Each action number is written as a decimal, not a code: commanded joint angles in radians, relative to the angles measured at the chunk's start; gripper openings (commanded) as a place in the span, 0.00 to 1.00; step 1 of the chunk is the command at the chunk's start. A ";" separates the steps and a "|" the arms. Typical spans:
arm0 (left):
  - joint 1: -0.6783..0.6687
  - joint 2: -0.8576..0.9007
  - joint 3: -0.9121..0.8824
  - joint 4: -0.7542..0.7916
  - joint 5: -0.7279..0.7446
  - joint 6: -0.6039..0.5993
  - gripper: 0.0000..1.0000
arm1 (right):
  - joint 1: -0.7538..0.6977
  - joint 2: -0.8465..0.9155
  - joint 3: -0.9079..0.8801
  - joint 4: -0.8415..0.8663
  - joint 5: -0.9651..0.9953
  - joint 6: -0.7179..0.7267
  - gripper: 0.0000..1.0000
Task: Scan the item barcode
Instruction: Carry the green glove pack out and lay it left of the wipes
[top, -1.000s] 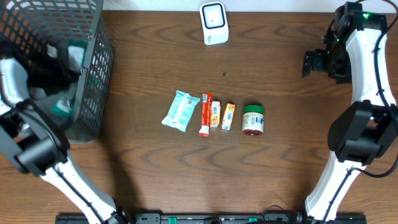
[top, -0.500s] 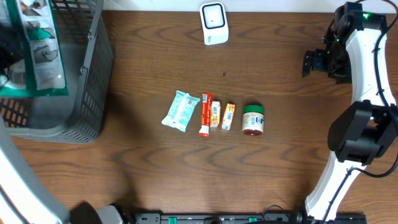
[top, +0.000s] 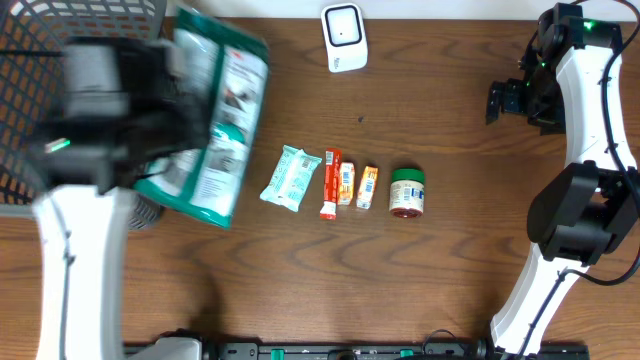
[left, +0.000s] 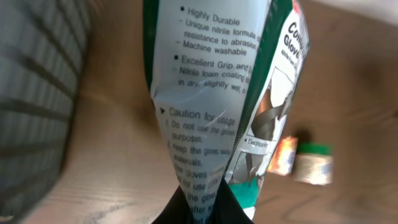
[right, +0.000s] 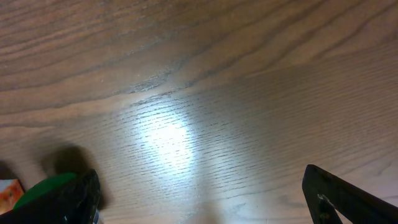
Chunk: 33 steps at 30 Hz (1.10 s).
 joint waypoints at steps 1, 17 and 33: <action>-0.117 0.059 -0.183 0.085 -0.171 -0.088 0.07 | -0.001 0.002 0.011 0.000 0.006 -0.006 0.99; -0.195 0.340 -0.406 0.395 -0.413 -0.197 0.07 | -0.001 0.002 0.011 0.000 0.006 -0.006 0.99; -0.195 0.380 -0.406 0.427 -0.354 -0.197 0.07 | -0.001 0.002 0.011 0.000 0.006 -0.006 0.99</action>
